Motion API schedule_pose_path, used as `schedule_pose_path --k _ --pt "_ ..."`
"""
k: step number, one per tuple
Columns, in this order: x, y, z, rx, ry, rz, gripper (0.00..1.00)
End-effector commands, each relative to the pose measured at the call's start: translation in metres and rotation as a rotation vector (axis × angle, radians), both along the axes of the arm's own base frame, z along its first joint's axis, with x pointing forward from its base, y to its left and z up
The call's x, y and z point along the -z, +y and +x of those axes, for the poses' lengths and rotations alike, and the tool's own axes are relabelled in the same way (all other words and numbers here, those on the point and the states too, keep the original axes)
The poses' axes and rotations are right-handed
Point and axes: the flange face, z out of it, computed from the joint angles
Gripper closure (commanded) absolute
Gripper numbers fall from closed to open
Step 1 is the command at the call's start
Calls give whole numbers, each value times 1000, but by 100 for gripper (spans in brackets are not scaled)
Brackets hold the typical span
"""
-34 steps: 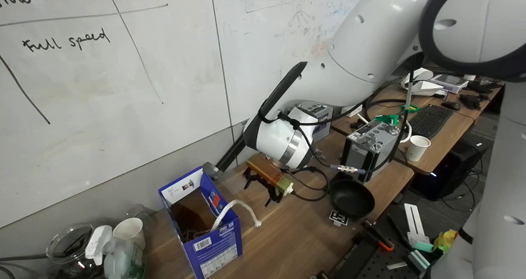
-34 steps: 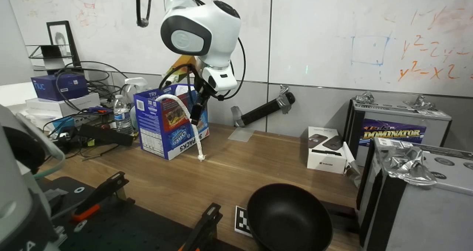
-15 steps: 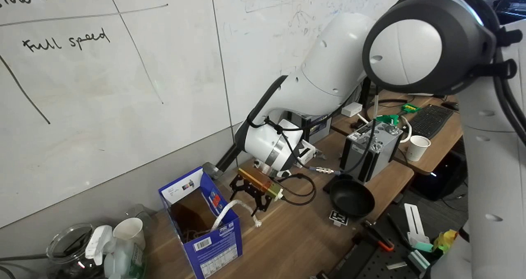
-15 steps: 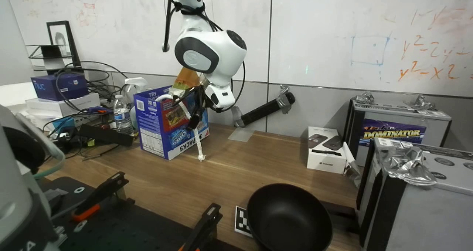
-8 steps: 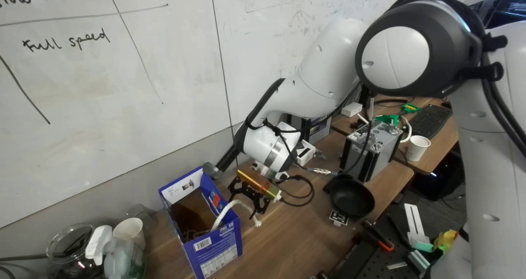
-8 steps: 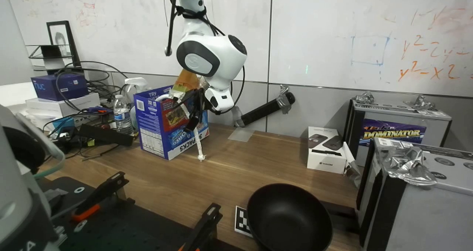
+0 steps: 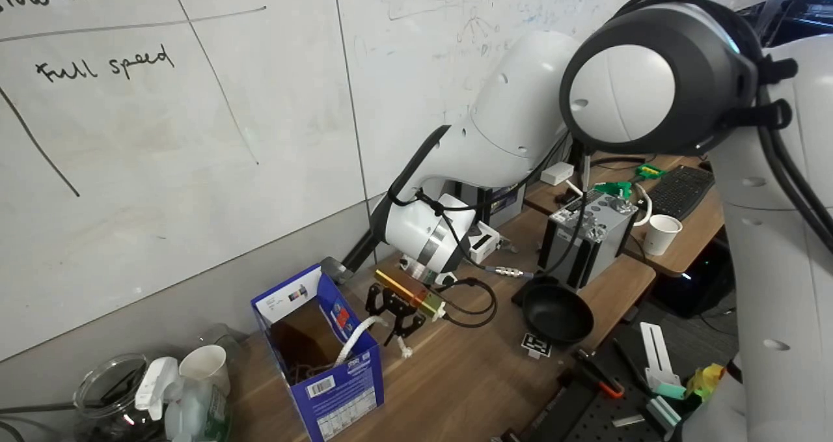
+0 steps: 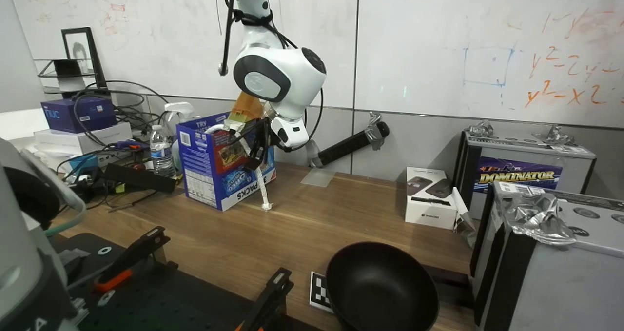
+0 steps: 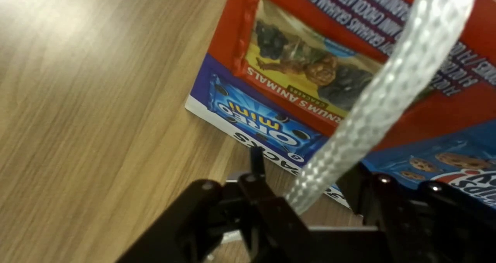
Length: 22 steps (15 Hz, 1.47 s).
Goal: Put the ropes into the box.
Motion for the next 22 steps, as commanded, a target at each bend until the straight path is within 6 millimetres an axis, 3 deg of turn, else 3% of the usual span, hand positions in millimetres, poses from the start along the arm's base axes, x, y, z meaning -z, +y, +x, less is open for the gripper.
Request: schedule_pose_path --k 1,3,5,9,17,22 --pt "-3 0 4 -16 -14 -1 80" --pt "-7 0 3 -35 -13 -45 93" --pt "-13 1 3 -74 -18 -107 99" --pt "-36 11 9 -174 -31 -266 95" --pt "-124 57 27 -361 -117 -610 96" --pt "-176 78 32 -416 -184 -729 96"
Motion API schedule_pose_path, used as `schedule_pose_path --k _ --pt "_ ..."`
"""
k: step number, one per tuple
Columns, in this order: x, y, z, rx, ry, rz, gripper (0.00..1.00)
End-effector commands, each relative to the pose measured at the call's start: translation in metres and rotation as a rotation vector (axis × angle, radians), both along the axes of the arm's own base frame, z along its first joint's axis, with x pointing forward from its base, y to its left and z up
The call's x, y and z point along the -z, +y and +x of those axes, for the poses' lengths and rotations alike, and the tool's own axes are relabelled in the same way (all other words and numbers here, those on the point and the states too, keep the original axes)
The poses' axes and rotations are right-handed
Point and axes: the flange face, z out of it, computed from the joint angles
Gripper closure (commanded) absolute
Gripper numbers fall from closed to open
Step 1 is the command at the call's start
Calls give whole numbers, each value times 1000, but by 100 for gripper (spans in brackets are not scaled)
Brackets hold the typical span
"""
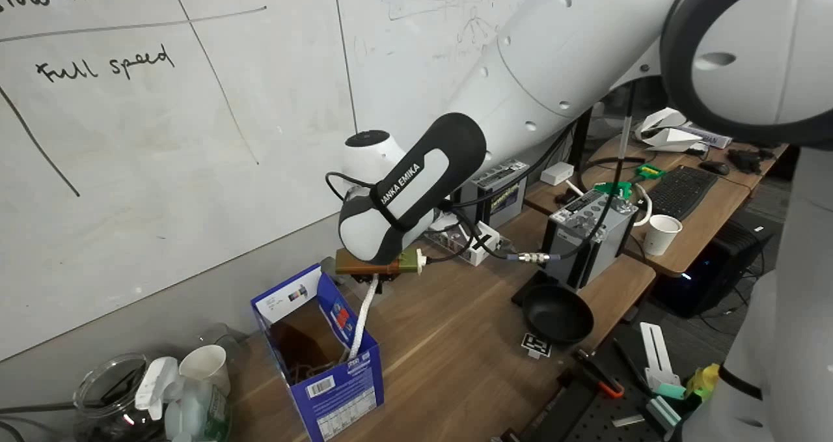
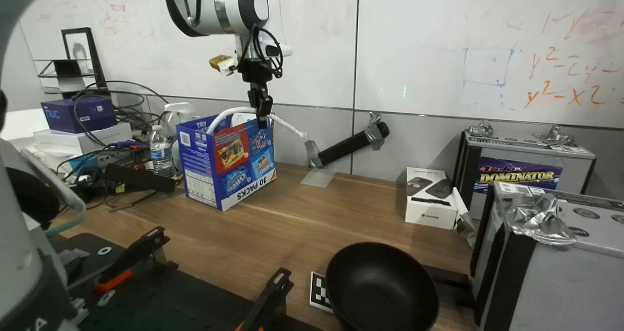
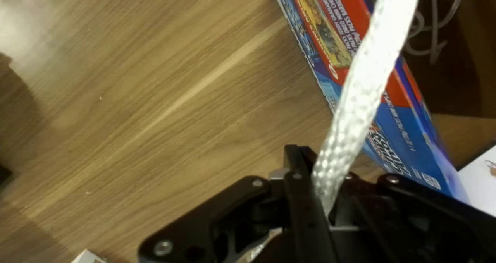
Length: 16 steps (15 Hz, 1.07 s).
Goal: Put the ropes into the box.
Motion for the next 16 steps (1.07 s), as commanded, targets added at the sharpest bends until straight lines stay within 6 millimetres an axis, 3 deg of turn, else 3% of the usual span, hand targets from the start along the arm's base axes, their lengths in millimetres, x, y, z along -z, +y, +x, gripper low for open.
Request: schedule_pose_path --k 1,8,16 --pt "-40 15 2 -35 -44 -57 96" --pt "-73 68 2 -174 -99 -48 96" --pt "-81 119 -12 -325 -128 30 96"
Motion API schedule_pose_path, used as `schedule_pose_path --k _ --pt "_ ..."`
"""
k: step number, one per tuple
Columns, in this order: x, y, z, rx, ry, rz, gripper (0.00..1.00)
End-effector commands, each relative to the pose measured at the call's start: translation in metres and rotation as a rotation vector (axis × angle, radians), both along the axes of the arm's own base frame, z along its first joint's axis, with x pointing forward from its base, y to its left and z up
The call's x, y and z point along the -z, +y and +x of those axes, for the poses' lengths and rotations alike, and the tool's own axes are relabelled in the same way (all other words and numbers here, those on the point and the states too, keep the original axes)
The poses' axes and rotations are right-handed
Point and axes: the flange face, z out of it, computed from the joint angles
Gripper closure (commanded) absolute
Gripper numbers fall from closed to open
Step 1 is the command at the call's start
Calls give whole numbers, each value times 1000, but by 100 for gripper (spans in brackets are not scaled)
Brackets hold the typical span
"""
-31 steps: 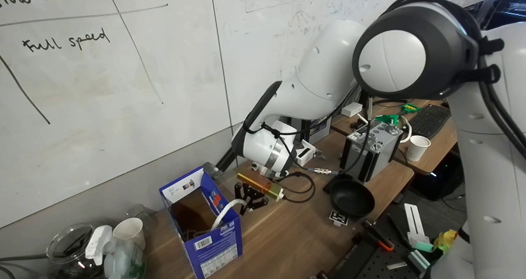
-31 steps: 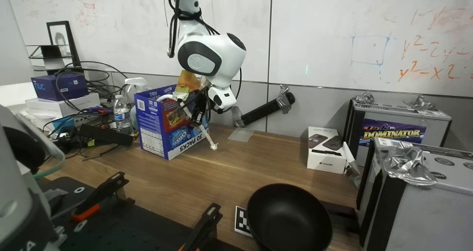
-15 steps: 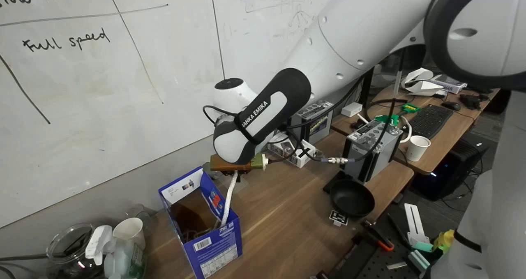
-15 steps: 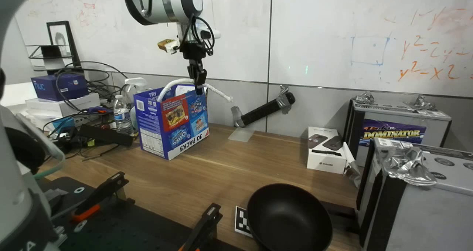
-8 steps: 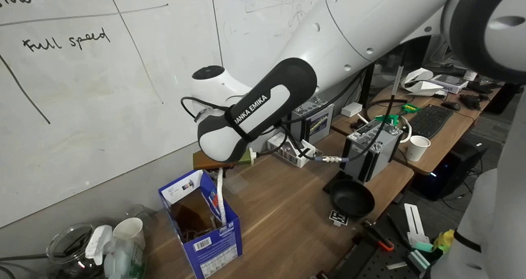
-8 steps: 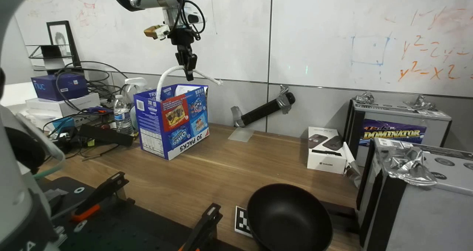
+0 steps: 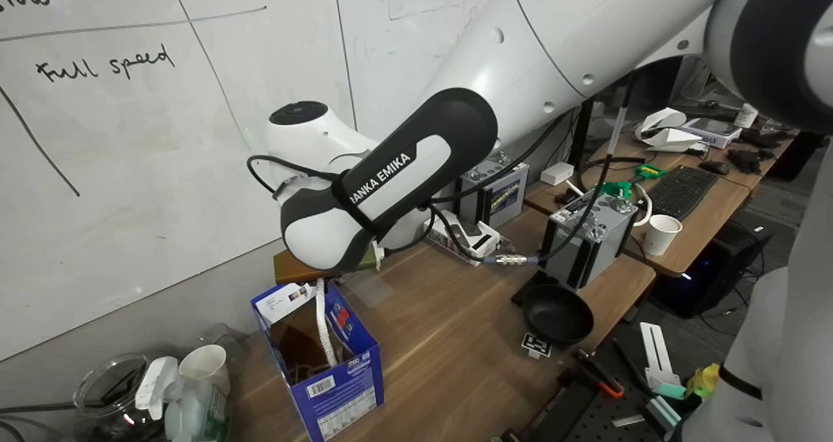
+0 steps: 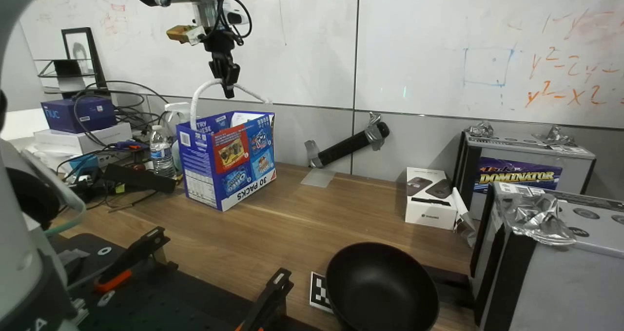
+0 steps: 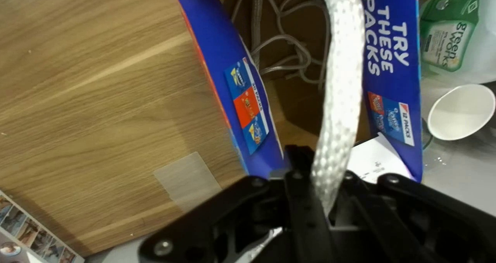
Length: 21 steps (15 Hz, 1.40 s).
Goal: Put the ropes into the box.
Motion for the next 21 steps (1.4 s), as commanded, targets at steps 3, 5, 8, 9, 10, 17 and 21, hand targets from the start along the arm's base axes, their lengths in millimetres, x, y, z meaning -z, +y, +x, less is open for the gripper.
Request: schedule_pose_path --k 3,5,8,9,10,17,21 --pt "-4 25 -3 -141 -2 88 96" --pt "1 28 -3 -175 7 118 96" --pt "10 23 2 -200 29 136 96" --pt "13 22 3 -205 37 140 96" --pt "16 19 5 -213 43 144 96" --pt "26 10 12 -314 58 117 55" --pt "27 0 7 -367 89 70 26"
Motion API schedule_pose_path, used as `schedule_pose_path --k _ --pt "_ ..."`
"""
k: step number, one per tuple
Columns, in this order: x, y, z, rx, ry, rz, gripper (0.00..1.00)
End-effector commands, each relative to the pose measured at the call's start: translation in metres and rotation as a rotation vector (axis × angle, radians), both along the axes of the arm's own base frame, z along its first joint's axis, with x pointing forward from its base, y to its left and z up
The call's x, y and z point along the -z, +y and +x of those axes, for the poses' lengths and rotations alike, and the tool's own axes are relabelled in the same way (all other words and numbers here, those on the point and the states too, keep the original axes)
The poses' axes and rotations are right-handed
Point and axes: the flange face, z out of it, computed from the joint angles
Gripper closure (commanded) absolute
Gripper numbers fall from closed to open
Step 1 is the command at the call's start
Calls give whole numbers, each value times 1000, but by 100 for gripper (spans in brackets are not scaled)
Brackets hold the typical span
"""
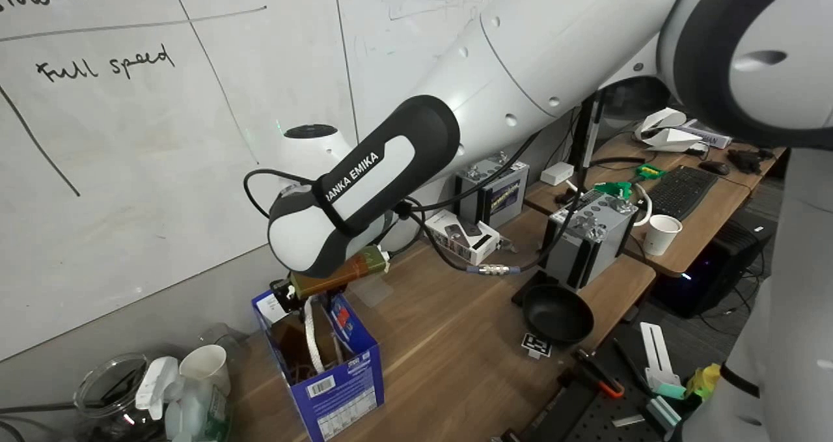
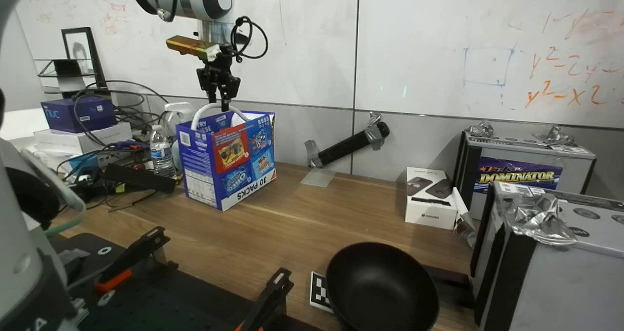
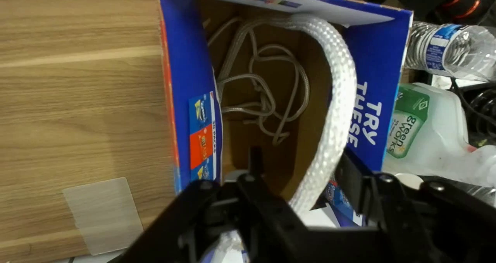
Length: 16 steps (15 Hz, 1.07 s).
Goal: Put the ropes into the box.
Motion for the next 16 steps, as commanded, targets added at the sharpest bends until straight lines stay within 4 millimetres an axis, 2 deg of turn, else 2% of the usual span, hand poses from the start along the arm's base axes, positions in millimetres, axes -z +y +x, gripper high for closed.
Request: schedule_pose_path --k 1,3,4,7,10,16 --pt "-10 -13 -3 -60 19 -61 17" --pt "-16 -28 -13 -86 45 -111 2" --pt "-19 -36 -18 -105 61 -131 0" --pt "-40 -71 -49 -147 123 -174 0" --pt "-64 -92 -70 -202 155 -200 0" --pt "-110 -135 -147 -310 240 -260 0"
